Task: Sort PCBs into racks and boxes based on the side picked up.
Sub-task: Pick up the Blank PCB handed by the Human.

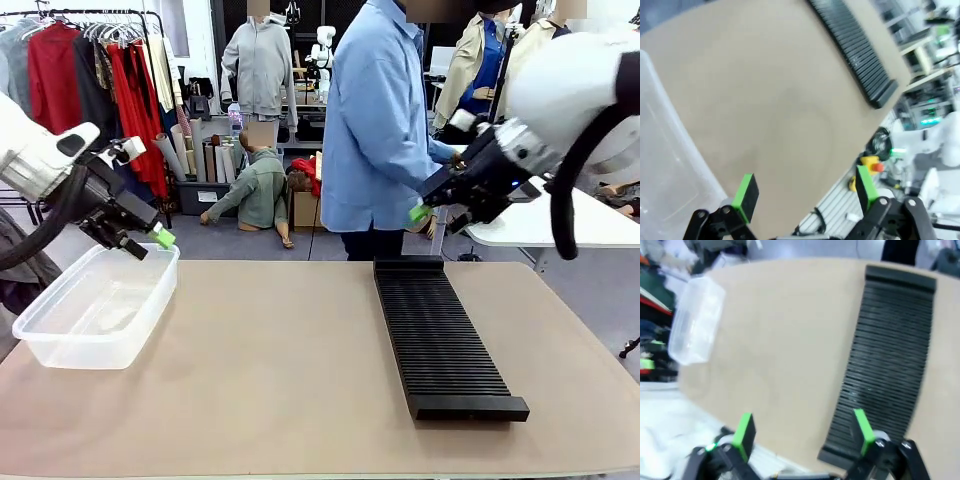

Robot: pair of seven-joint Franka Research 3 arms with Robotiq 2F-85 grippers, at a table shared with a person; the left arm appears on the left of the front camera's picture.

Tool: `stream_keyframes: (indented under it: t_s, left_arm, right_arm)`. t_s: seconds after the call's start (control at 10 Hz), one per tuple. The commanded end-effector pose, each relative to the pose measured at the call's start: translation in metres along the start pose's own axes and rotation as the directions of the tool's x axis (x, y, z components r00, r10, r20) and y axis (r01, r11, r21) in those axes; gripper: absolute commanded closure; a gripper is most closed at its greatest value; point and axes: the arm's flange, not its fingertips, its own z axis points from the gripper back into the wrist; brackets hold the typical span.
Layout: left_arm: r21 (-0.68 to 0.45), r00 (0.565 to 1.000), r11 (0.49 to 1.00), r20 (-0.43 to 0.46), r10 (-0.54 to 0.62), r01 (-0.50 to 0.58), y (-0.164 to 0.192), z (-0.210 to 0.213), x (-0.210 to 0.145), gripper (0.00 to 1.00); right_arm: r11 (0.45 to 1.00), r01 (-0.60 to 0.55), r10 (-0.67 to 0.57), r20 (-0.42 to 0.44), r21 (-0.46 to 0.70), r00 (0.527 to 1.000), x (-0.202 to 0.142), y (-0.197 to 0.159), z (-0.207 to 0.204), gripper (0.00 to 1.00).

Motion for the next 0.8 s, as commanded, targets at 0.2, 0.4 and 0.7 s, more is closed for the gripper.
stream_keyframes:
  t_s: [0.2, 0.4, 0.7]
  left_arm:
    - [-0.334, 0.983, 0.934, 0.084, 0.16, -0.124, 0.062, 0.02, 0.012, 0.0]
    - [-0.421, 0.973, 0.9, 0.138, 0.183, -0.11, 0.075, 0.033, 0.007, 0.0]
    - [-0.467, 0.955, 0.874, 0.172, 0.24, -0.135, 0.105, 0.041, -0.009, 0.0]
  right_arm:
    - [0.939, 0.092, -0.116, 0.054, 0.331, 0.992, -0.034, -0.063, 0.044, 0.0]
    - [0.9, 0.151, -0.179, 0.032, 0.409, 0.983, -0.055, -0.093, 0.058, 0.0]
    - [0.825, 0.157, -0.255, 0.11, 0.542, 0.961, -0.086, -0.131, 0.076, 0.0]
